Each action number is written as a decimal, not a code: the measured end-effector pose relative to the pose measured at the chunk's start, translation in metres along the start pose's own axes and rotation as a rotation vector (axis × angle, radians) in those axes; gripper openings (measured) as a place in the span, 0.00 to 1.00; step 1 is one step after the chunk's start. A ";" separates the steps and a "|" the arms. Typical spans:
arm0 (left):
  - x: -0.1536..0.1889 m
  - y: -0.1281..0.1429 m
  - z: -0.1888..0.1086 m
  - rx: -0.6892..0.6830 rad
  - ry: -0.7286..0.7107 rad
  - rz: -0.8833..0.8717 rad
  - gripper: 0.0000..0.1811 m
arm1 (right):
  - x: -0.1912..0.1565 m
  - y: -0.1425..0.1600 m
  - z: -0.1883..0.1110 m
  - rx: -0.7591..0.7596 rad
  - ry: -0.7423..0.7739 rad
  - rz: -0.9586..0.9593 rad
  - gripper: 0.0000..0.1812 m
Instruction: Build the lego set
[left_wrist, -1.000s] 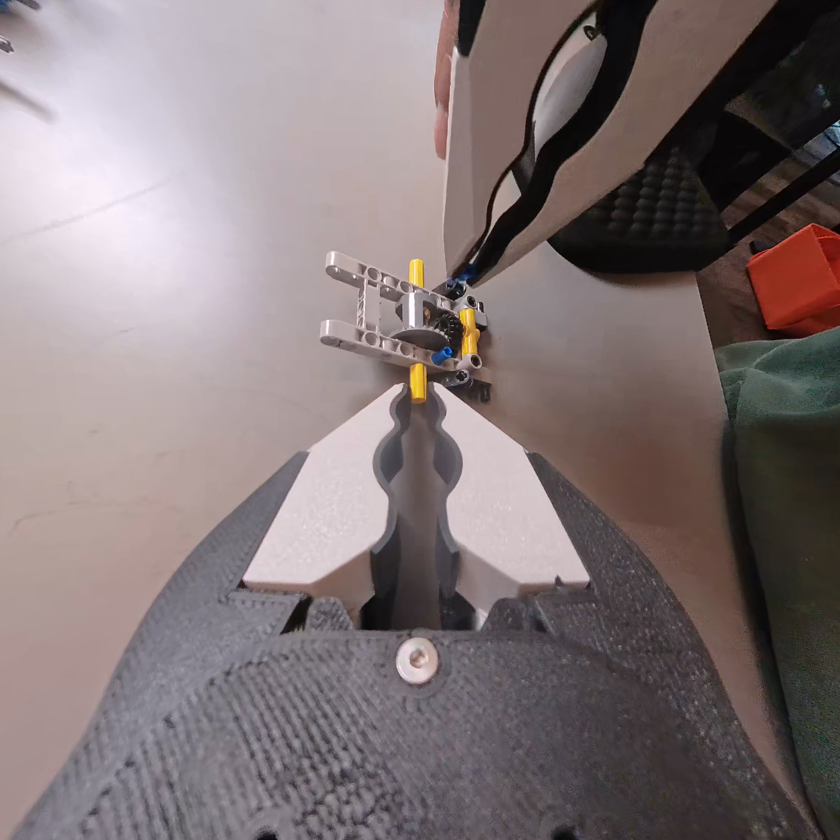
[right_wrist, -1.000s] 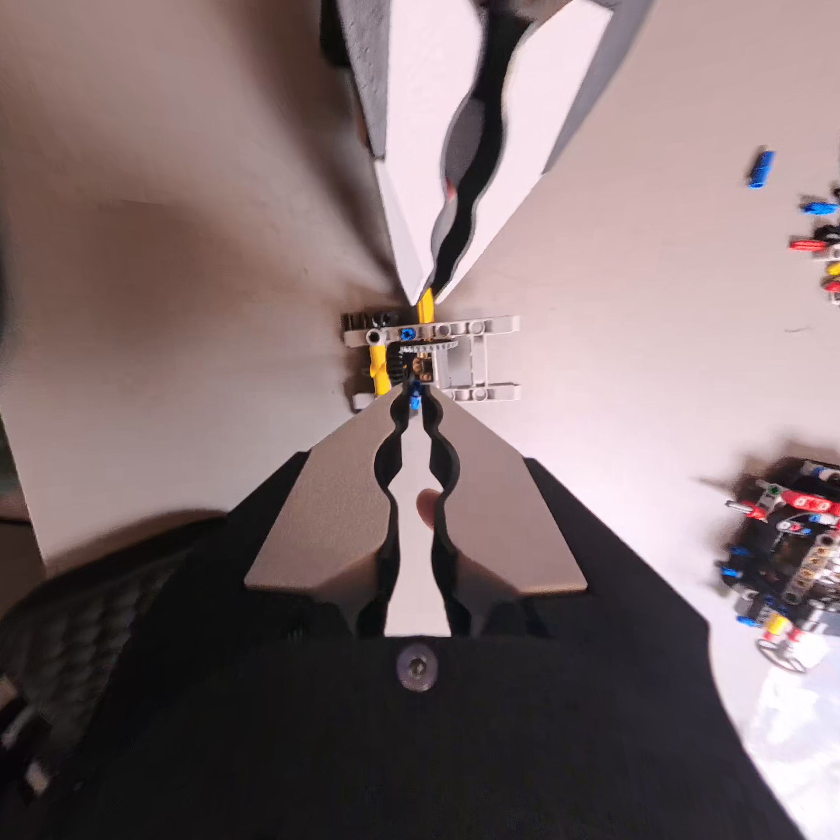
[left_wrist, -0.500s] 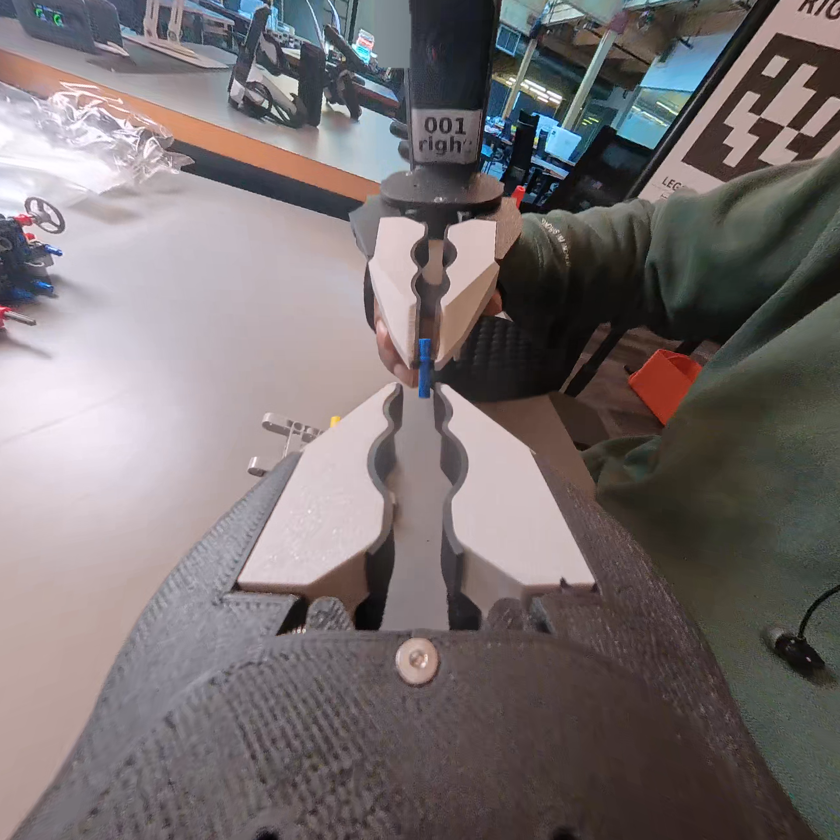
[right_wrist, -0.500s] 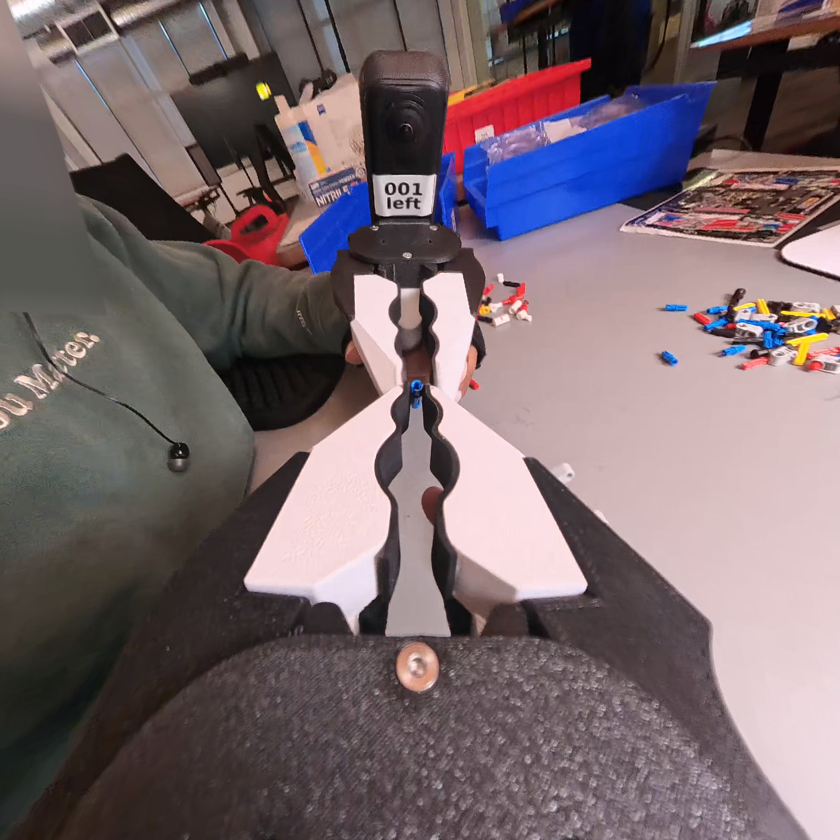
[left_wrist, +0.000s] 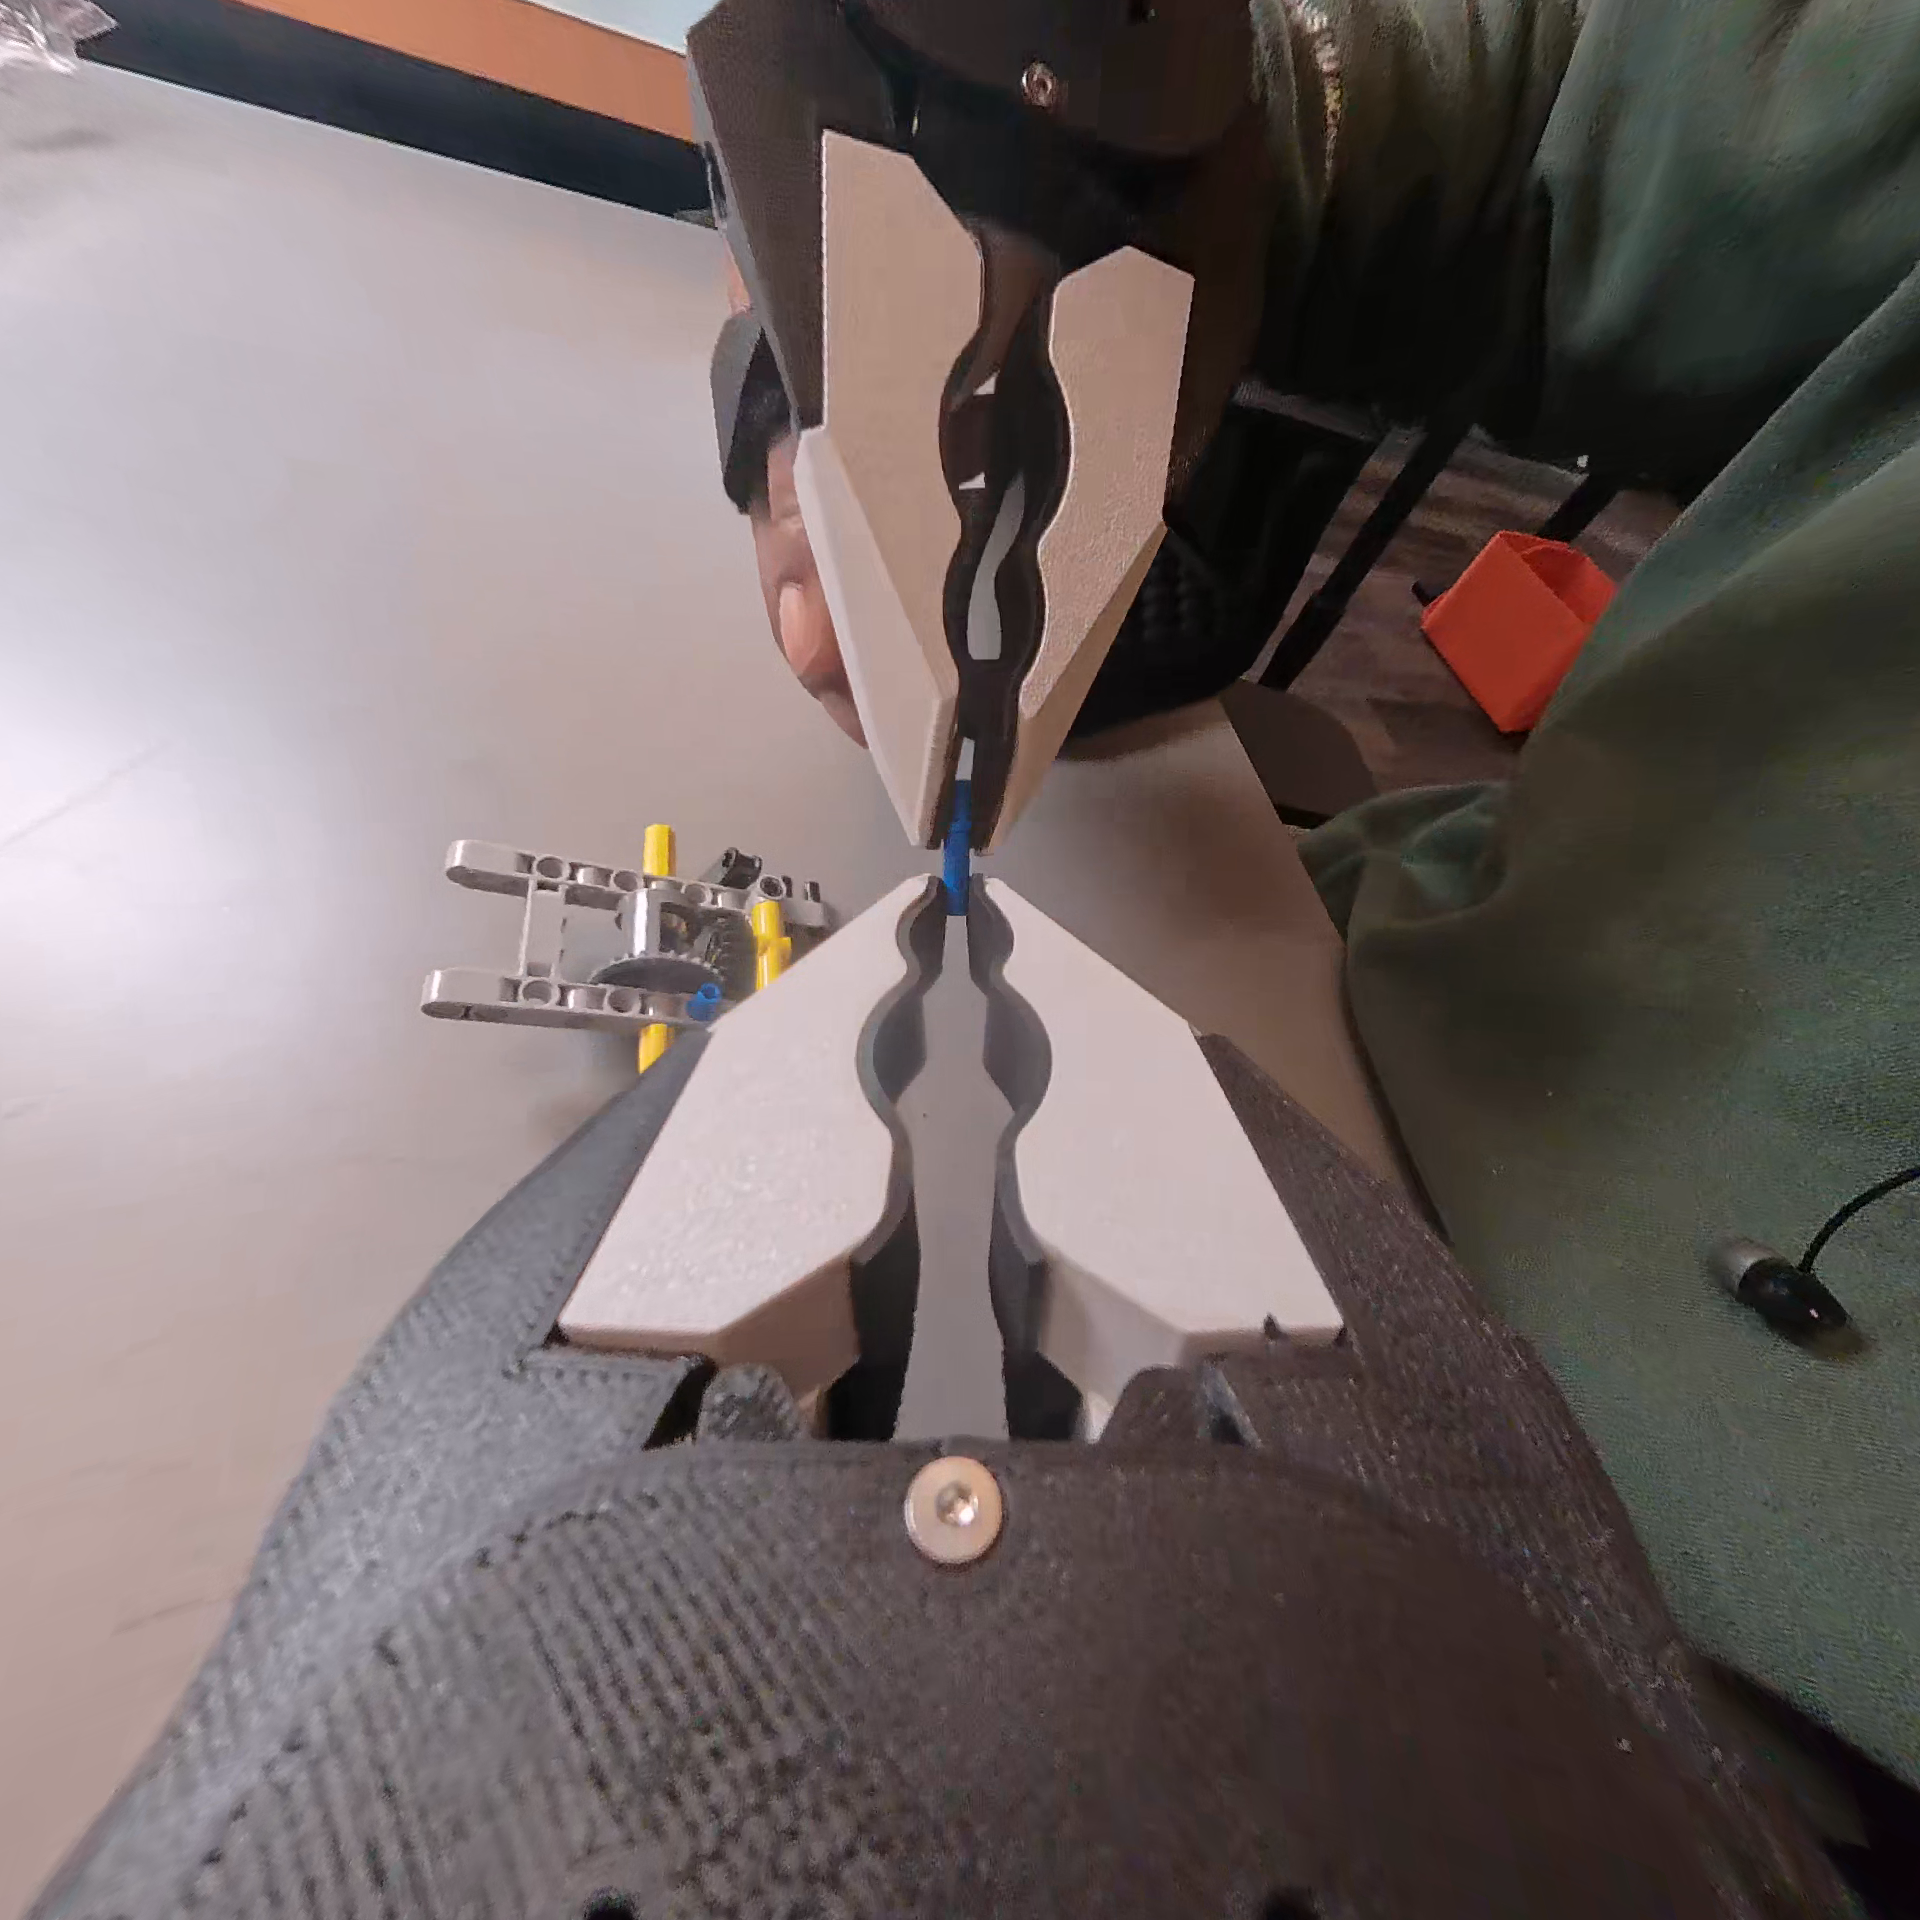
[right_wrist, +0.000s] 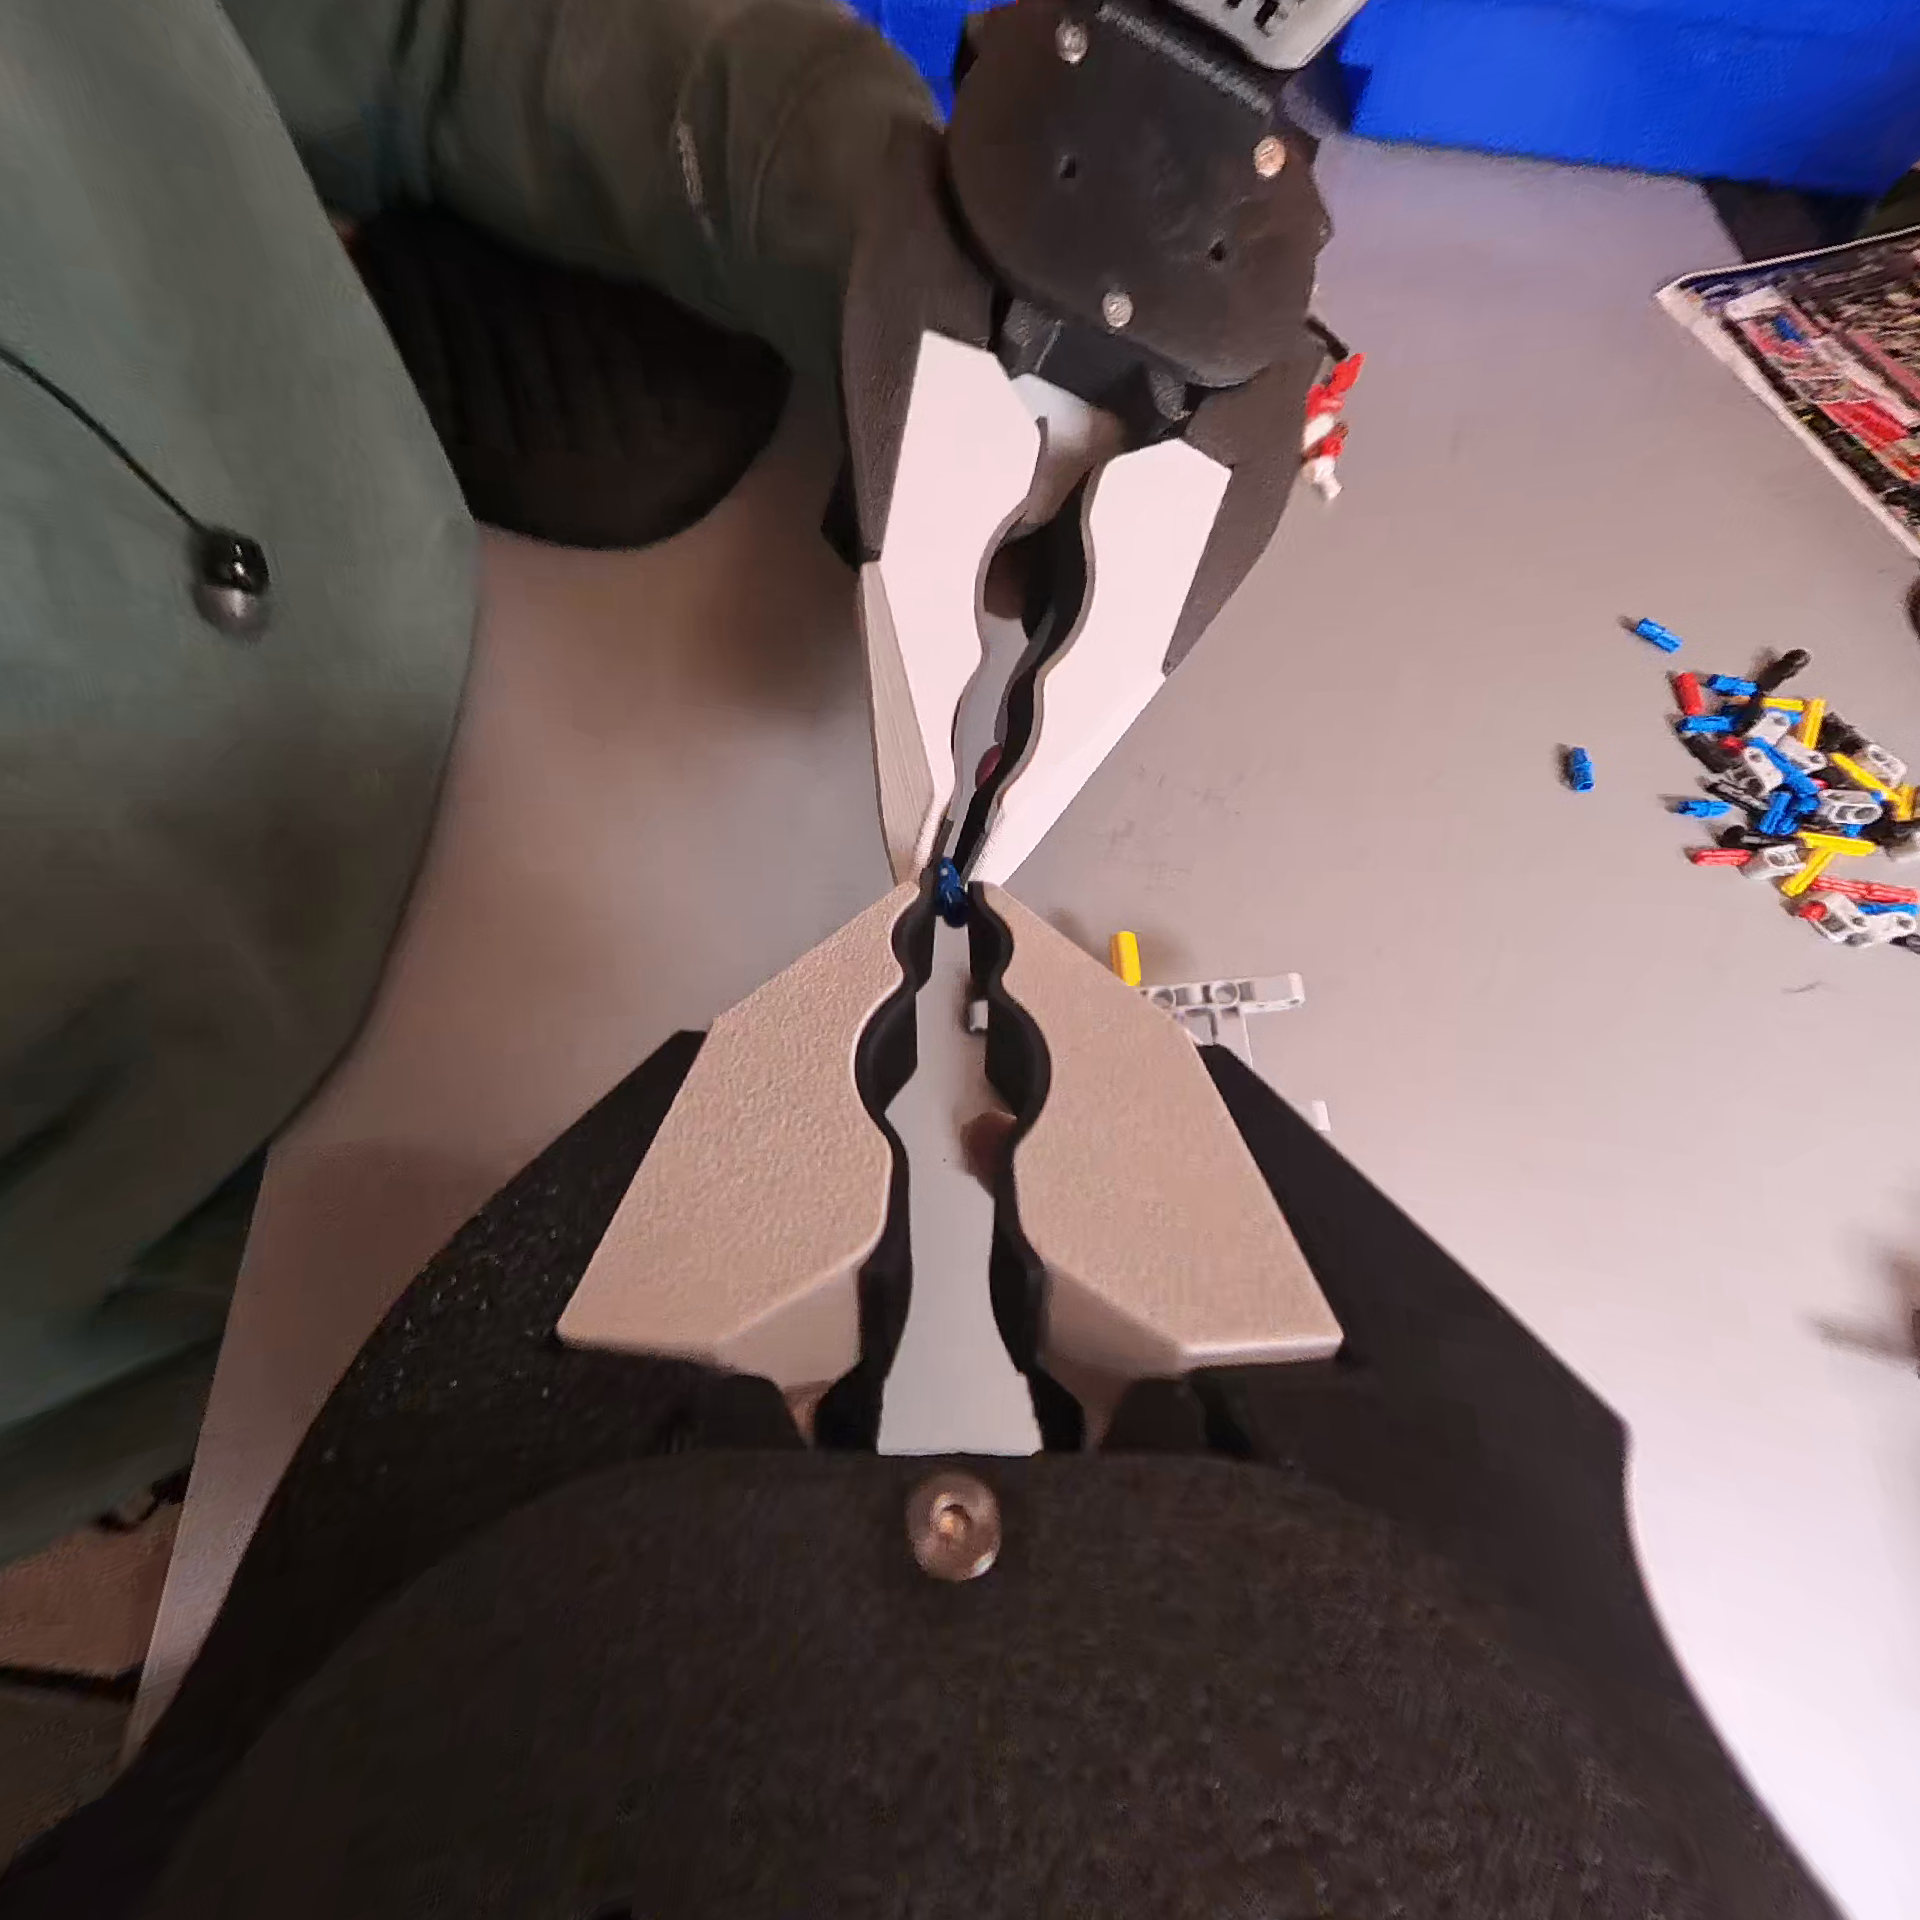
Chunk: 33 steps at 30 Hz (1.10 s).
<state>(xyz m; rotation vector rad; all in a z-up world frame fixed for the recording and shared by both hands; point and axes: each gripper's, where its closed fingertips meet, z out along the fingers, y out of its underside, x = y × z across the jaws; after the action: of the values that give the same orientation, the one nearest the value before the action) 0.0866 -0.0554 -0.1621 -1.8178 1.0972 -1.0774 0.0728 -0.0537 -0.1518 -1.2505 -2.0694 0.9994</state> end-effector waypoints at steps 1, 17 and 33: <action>0.000 0.000 0.000 0.001 0.002 -0.003 0.01 | 0.000 0.001 0.000 -0.020 -0.003 -0.014 0.02; -0.060 0.039 -0.015 -0.179 -0.268 0.126 0.14 | 0.033 0.055 -0.012 -0.380 0.097 -0.070 0.02; -0.062 0.043 0.002 -0.212 -0.250 -0.015 0.03 | 0.040 0.073 -0.001 -0.593 0.053 -0.107 0.02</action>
<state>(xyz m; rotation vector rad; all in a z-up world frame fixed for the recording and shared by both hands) 0.0579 -0.0137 -0.2182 -2.0653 1.0793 -0.7390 0.0931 0.0042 -0.2076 -1.3935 -2.4512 0.2962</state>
